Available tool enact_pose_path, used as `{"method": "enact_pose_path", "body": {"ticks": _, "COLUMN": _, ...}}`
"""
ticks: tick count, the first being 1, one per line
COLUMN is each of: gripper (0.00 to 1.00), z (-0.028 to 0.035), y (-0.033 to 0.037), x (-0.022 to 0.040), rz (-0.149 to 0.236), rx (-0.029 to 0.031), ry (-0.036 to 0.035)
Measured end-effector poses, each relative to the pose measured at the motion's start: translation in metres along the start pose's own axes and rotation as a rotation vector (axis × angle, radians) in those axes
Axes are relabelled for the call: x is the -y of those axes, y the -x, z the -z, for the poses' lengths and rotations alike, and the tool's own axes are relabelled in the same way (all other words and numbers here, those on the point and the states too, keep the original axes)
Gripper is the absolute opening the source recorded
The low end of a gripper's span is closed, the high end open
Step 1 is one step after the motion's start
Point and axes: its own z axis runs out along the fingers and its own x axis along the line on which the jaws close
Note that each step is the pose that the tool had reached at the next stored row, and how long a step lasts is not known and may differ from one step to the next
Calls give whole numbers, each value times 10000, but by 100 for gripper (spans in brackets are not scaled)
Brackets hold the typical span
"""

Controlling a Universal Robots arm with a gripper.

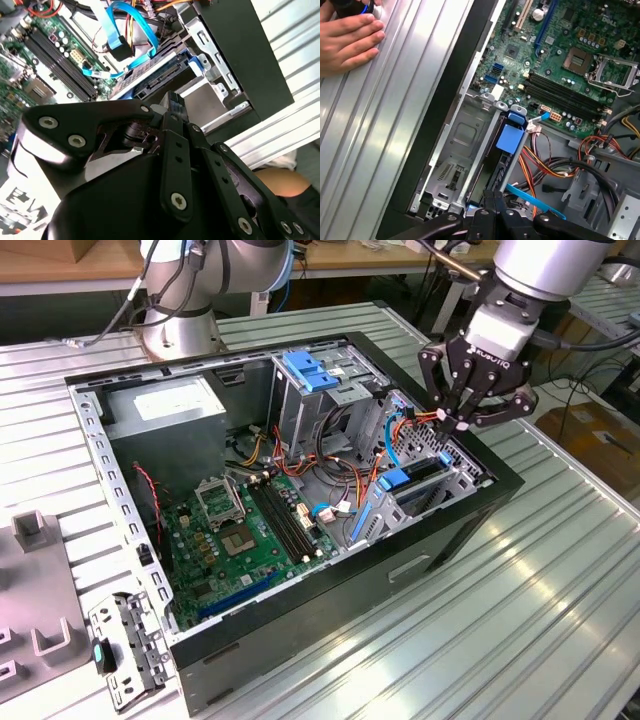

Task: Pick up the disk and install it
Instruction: 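Insert the first disk wire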

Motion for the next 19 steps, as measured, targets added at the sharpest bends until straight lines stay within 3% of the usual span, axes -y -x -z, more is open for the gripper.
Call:
{"method": "enact_pose_path", "body": {"ticks": 3, "gripper": 11, "z": -1, "y": -14, "x": 38, "rz": 308, "rx": 3, "ry": -6}}
{"method": "enact_pose_path", "body": {"ticks": 7, "gripper": 11, "z": -3, "y": -28, "x": 126, "rz": 419, "rx": 5, "ry": -9}}
{"method": "enact_pose_path", "body": {"ticks": 19, "gripper": 11, "z": -10, "y": -5, "x": 474, "rz": 504, "rx": -1, "ry": -1}}
